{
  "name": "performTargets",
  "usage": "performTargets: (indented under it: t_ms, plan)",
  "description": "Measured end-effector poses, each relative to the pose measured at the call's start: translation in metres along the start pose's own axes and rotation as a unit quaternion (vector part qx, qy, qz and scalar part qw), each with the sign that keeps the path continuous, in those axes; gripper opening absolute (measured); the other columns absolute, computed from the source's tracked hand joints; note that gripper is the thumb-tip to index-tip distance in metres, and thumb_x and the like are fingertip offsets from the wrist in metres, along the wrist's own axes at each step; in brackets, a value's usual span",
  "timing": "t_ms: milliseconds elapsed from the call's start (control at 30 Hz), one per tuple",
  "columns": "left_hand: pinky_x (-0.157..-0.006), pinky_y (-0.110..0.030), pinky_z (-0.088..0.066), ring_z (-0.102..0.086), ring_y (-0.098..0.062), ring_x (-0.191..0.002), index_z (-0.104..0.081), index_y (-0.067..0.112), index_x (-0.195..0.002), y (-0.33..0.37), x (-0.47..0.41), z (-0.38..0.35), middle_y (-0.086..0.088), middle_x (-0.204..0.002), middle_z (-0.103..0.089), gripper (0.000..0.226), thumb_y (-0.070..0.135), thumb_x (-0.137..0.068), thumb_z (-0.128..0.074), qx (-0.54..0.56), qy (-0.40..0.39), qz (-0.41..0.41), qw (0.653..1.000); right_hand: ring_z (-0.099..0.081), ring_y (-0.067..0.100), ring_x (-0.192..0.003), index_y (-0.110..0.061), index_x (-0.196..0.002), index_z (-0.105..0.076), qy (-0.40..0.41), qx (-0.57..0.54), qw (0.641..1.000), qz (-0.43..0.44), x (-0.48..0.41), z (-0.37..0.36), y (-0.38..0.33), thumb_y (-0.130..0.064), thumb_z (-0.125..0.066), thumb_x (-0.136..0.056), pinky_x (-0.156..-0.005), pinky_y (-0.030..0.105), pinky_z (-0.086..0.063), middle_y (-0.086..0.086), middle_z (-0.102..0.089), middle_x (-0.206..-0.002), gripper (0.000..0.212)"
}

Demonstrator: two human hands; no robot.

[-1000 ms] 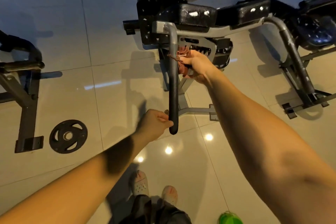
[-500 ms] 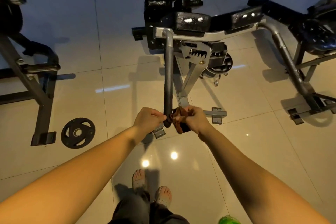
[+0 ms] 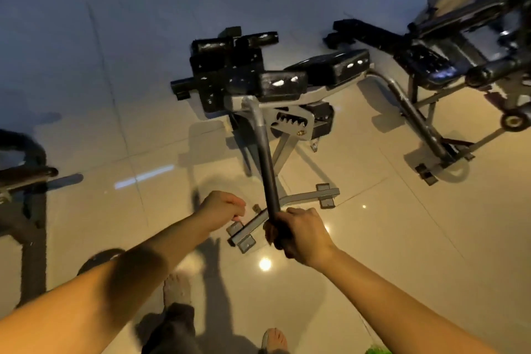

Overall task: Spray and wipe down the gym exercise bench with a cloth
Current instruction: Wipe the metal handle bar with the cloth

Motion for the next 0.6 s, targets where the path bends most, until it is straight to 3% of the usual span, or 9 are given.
performTargets:
  t_ms: [67, 100, 200, 267, 333, 433, 600]
  plan:
    - [-0.057, -0.007, -0.046, -0.067, -0.013, -0.081, -0.076, 0.007, -0.110, 0.028, -0.001, 0.028, -0.007, -0.103, -0.074, 0.020, 0.007, -0.091, -0.074, -0.012, -0.021, -0.047, 0.999, -0.061, -0.007, -0.078, -0.040, -0.093, -0.062, 0.036, -0.146, 0.984, -0.097, -0.011, 0.026, -0.011, -0.009, -0.075, -0.080, -0.074, 0.013, -0.048, -0.028, -0.062, -0.083, 0.036]
    - [-0.062, -0.009, -0.047, -0.068, -0.012, -0.083, -0.076, 0.010, -0.110, 0.043, 0.000, 0.040, -0.006, -0.104, -0.075, 0.019, 0.010, -0.091, -0.075, -0.018, -0.036, -0.075, 0.996, -0.062, -0.007, -0.073, -0.037, -0.089, -0.061, 0.048, -0.214, 0.966, -0.139, -0.019, 0.039, -0.018, -0.004, -0.075, -0.081, -0.068, 0.014, -0.049, -0.027, -0.064, -0.076, 0.037]
    - [-0.077, -0.013, -0.049, -0.070, 0.001, -0.090, -0.074, 0.019, -0.116, 0.091, 0.005, 0.069, 0.003, -0.106, -0.075, 0.028, 0.021, -0.089, -0.078, -0.054, -0.102, -0.159, 0.981, -0.073, 0.021, -0.072, -0.018, -0.094, -0.061, 0.085, -0.328, 0.923, -0.184, -0.046, 0.074, -0.046, -0.009, -0.081, -0.080, -0.063, 0.032, -0.059, -0.003, -0.074, -0.079, 0.027]
    - [-0.088, -0.017, -0.052, -0.069, -0.002, -0.100, -0.071, 0.023, -0.122, 0.118, 0.006, 0.082, 0.004, -0.111, -0.073, 0.037, 0.026, -0.087, -0.081, -0.082, -0.144, -0.198, 0.966, -0.072, 0.041, -0.072, -0.017, -0.100, -0.057, 0.100, -0.372, 0.904, -0.184, -0.063, 0.091, -0.063, -0.017, -0.086, -0.076, -0.064, 0.048, -0.061, 0.016, -0.074, -0.083, 0.037]
    - [-0.095, -0.024, -0.053, -0.066, -0.006, -0.107, -0.069, 0.029, -0.125, 0.139, 0.002, 0.093, 0.005, -0.114, -0.070, 0.043, 0.031, -0.084, -0.083, -0.113, -0.158, -0.232, 0.953, -0.072, 0.047, -0.073, -0.015, -0.106, -0.051, 0.100, -0.414, 0.887, -0.177, -0.079, 0.104, -0.072, -0.018, -0.086, -0.076, -0.066, 0.058, -0.061, 0.019, -0.075, -0.085, 0.046]
    - [-0.090, -0.022, -0.051, -0.061, -0.003, -0.111, -0.069, 0.035, -0.123, 0.168, -0.008, 0.107, 0.009, -0.117, -0.067, 0.042, 0.033, -0.084, -0.083, -0.173, -0.170, -0.273, 0.931, -0.074, 0.036, -0.081, -0.025, -0.106, -0.049, 0.115, -0.403, 0.896, -0.147, -0.098, 0.126, -0.081, -0.038, -0.087, -0.067, -0.074, 0.060, -0.059, 0.015, -0.075, -0.091, 0.055]
    - [-0.074, -0.017, -0.050, -0.066, 0.001, -0.080, -0.075, 0.024, -0.093, 0.205, -0.037, 0.130, 0.004, -0.090, -0.073, 0.006, 0.019, -0.090, -0.078, -0.213, -0.163, -0.300, 0.915, -0.071, 0.043, -0.079, -0.011, -0.114, -0.052, 0.119, -0.448, 0.875, -0.141, -0.127, 0.168, -0.079, -0.013, -0.087, -0.079, -0.069, 0.048, -0.059, 0.025, -0.071, -0.091, 0.049]
Point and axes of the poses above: each hand's wrist, its own x-axis away from the middle knuckle, its own z-axis out of the back of the hand, y = z × x, the point moved 2 cm from there along -x, towards the middle knuckle
